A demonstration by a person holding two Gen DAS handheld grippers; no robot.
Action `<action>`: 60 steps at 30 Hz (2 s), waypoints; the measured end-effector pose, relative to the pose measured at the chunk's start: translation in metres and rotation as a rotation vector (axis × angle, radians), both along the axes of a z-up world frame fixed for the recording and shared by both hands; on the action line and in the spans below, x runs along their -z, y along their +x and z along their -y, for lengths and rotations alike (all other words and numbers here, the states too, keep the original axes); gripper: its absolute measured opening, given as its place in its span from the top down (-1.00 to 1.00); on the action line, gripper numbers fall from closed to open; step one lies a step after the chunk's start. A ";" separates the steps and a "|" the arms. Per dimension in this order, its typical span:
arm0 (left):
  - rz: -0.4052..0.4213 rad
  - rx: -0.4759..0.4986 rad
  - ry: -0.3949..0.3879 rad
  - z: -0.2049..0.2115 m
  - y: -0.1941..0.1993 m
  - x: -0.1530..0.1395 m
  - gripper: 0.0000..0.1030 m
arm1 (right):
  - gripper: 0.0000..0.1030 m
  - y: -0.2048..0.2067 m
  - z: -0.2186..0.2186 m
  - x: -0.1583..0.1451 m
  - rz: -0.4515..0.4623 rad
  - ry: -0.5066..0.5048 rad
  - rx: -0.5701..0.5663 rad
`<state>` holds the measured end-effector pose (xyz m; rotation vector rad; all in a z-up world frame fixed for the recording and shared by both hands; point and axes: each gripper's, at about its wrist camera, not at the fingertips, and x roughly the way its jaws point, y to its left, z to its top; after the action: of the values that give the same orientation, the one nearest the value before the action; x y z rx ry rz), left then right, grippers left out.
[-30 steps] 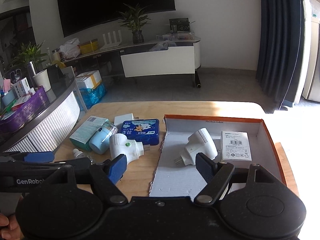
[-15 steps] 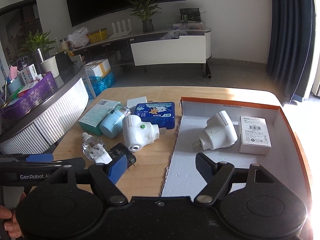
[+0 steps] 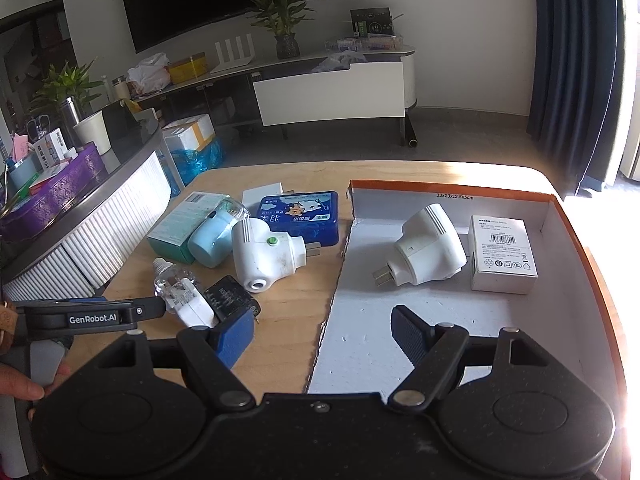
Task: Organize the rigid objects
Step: 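Close the left tool around the clear glass bottle with white cap, then close the right tool on the small white square plug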
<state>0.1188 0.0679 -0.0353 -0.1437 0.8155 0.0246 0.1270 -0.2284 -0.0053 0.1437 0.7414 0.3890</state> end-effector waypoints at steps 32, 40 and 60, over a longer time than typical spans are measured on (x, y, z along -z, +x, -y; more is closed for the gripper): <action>0.151 0.190 0.056 0.005 0.012 0.012 -0.55 | -0.74 0.005 -0.035 0.006 -0.016 0.031 -0.100; 0.160 0.039 0.009 -0.018 -0.013 -0.009 -0.55 | -0.73 0.020 -0.078 0.010 0.012 0.050 -0.218; 0.178 -0.026 -0.013 -0.027 -0.030 -0.019 -0.55 | 0.33 0.040 -0.134 0.039 0.024 -0.075 -0.268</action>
<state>0.0890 0.0949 -0.0165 -0.1667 0.6362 0.0307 0.1665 -0.0944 -0.0440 -0.0320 0.7521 0.6158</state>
